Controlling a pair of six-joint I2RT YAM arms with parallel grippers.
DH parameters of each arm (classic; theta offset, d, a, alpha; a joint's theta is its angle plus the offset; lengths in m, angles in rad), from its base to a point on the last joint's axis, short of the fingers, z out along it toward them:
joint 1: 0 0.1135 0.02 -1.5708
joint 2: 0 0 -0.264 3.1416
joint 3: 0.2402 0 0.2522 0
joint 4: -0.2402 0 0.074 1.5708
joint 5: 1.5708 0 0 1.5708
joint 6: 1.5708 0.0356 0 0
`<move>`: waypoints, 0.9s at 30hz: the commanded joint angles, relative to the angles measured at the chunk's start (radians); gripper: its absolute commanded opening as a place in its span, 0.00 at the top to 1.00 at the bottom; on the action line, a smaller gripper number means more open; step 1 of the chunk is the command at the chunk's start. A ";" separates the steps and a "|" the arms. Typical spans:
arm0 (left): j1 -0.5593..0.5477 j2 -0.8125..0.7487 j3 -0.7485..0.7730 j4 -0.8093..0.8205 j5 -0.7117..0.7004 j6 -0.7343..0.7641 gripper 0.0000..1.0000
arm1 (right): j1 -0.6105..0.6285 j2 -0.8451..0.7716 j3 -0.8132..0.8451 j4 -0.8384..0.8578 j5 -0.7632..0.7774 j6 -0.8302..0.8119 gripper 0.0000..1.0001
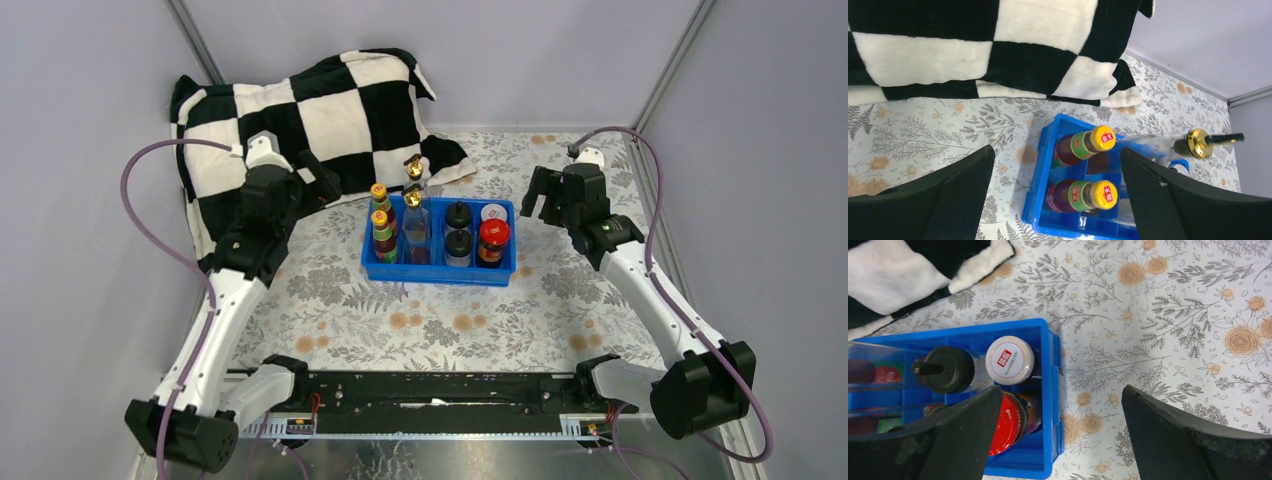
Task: Organize the condiment bottles
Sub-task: Reset both arms
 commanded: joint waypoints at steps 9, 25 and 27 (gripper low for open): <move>0.005 -0.212 -0.055 -0.123 0.011 0.095 0.01 | -0.002 -0.079 -0.014 -0.015 -0.037 -0.010 0.00; 0.004 -0.233 -0.074 -0.137 0.008 0.091 0.01 | -0.002 -0.093 -0.015 -0.009 -0.088 0.023 0.00; 0.005 -0.234 -0.078 -0.134 0.005 0.089 0.01 | -0.002 -0.085 -0.007 -0.010 -0.098 0.026 0.00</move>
